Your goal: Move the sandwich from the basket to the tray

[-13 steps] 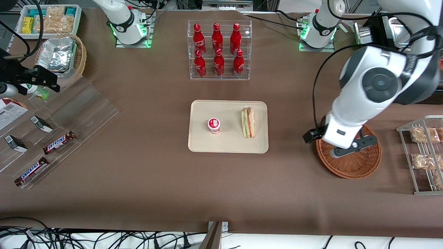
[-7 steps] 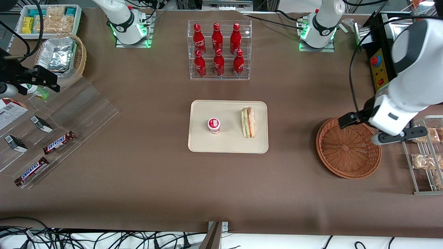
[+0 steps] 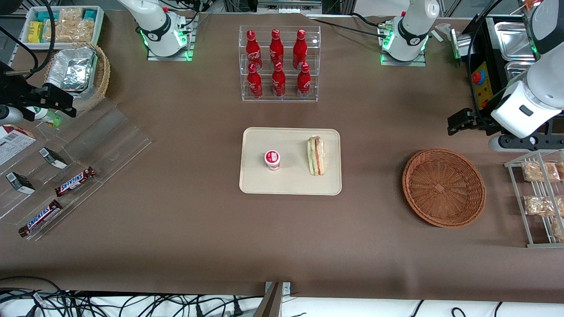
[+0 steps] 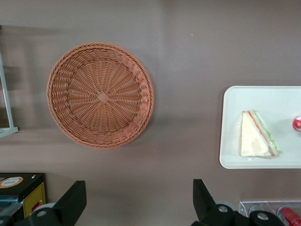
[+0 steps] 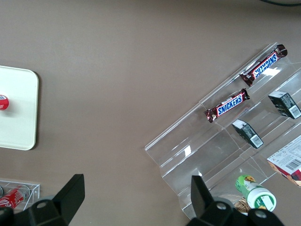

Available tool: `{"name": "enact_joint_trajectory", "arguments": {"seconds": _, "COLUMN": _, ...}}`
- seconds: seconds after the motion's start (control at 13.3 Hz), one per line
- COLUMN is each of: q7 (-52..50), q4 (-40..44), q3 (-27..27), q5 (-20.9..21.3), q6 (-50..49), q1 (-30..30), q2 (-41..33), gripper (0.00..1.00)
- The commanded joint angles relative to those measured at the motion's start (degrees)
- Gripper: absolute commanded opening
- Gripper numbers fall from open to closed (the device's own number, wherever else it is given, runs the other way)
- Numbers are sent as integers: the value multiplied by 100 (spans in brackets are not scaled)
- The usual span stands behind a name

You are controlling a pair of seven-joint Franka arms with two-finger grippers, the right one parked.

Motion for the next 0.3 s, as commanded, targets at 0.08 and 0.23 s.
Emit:
{"name": "enact_joint_trajectory", "arguments": {"seconds": 0.08, "q7": 441, "q4": -267, "q3": 96, "q5": -175, "q6": -212, "q1": 12, "q2": -358, "gripper": 100}}
{"name": "enact_joint_trajectory", "arguments": {"seconds": 0.23, "q7": 468, "q4": -214, "q3": 87, "q5": -175, "q6": -309, "q1": 55, "q2": -314, "gripper": 100}}
